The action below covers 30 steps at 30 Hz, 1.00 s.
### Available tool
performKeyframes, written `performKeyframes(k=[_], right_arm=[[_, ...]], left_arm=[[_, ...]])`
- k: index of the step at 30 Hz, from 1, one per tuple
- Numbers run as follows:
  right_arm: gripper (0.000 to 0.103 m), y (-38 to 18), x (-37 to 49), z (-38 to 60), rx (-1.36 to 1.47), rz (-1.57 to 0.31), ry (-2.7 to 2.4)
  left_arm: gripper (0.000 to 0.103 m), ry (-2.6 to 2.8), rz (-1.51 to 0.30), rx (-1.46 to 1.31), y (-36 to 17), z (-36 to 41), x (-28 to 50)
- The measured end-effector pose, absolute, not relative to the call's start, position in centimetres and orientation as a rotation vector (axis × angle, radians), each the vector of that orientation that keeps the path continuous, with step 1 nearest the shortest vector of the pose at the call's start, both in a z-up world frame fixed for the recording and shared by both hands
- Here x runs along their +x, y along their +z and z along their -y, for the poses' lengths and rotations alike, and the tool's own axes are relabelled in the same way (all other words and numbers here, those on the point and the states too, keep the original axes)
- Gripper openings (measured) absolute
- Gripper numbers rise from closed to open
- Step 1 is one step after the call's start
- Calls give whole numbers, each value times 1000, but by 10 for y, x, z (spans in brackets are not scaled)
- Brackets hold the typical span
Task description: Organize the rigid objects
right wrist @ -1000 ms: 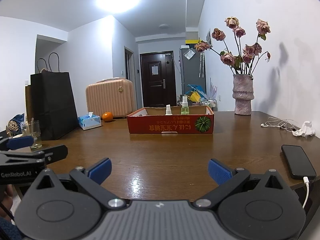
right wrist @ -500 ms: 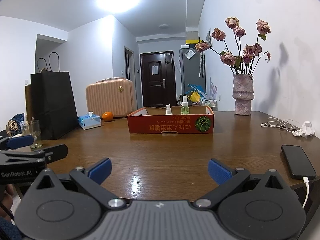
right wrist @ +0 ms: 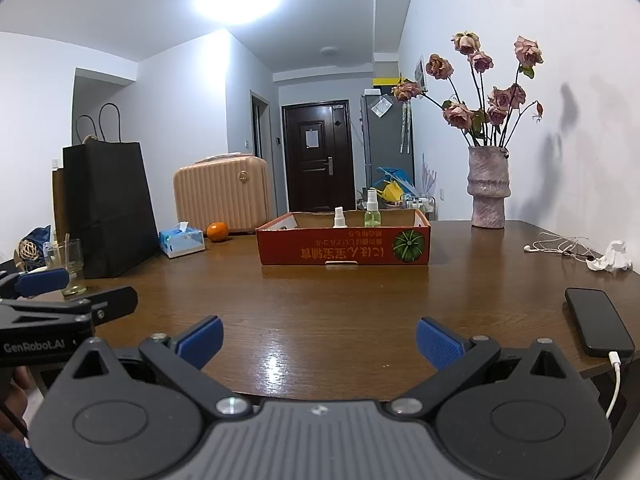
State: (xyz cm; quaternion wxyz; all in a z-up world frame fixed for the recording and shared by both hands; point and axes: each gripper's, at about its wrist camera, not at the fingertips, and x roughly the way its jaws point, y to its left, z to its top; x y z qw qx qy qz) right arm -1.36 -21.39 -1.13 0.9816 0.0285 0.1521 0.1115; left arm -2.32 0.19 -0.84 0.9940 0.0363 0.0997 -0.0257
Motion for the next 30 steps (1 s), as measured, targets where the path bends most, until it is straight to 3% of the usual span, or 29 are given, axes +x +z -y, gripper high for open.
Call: performKeyframes(k=[30], right_arm=[[103,-14,-11,215,71,-323,224]], left_arm=[[103,-53,-188,77,-7,-3,-24]])
